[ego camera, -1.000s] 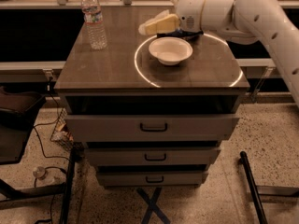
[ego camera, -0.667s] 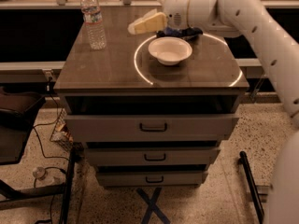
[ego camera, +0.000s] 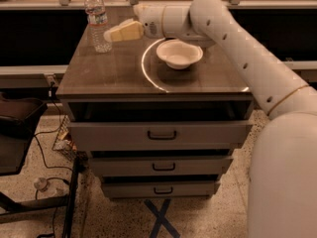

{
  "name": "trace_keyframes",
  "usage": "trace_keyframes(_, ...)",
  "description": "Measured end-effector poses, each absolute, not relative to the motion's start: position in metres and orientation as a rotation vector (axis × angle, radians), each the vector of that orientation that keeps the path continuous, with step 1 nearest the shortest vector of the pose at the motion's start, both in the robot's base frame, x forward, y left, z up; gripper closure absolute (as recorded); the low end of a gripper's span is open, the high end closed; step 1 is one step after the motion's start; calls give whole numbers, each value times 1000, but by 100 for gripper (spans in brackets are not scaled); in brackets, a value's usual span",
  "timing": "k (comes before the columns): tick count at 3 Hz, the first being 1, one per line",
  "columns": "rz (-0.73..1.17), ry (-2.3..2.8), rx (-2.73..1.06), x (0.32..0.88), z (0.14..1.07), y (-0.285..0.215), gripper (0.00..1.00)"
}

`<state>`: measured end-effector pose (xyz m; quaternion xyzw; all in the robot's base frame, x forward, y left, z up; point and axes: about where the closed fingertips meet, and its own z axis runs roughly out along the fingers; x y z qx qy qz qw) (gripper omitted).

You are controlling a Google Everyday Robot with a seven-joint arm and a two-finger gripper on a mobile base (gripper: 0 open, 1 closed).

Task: Pick water bottle

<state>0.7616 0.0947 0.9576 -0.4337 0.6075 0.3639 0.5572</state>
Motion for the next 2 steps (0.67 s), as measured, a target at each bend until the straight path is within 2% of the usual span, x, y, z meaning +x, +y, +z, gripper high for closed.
trace_keyframes(1,917,1424,-988,772,946,126,0)
trace_keyframes(2,917,1423,-988,772,946,126,0)
